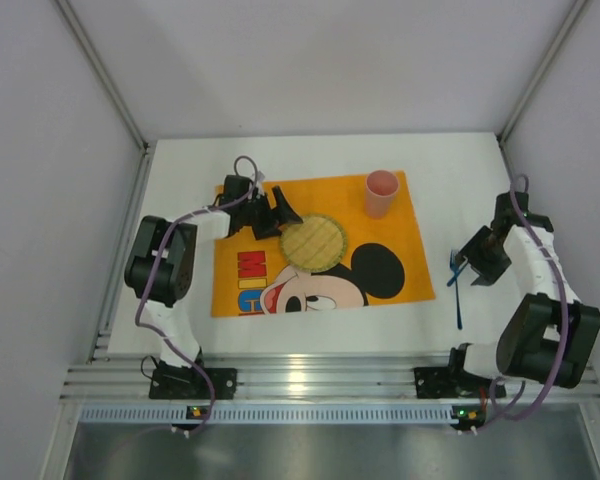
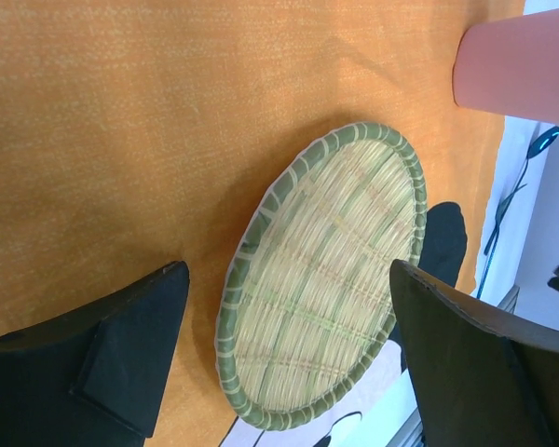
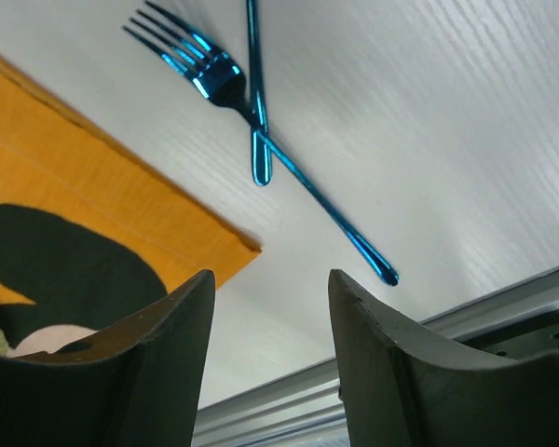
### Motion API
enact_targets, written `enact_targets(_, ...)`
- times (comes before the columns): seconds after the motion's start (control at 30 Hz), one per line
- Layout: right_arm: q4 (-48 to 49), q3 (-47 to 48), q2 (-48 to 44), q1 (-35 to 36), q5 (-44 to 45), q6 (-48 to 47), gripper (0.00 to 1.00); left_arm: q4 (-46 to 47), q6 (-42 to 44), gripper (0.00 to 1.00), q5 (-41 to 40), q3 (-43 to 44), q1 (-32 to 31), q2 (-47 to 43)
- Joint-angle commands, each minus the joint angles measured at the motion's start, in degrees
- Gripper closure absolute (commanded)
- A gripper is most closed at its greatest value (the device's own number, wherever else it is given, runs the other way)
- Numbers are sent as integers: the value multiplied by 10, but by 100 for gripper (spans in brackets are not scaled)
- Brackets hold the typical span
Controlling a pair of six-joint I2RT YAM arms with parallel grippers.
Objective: Set the dinner table for one person
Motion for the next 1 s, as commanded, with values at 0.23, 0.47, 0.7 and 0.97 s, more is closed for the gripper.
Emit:
enact_targets(0.23,145,-28,147,-3,98,-10,50,-19,11,5,-17,-47,1,-79)
enact_targets(0.47,186,-37,215,51,104,11,52,-72,29,5,-26,-38,3,-127)
enact_targets(0.7,198,-54,233,78,122,16,73,-85,33,6,-33,-54,5,-150)
enact_targets(0.97,172,-34,221,82,131,-14,100,-113,41,6,-45,-55,5,-179)
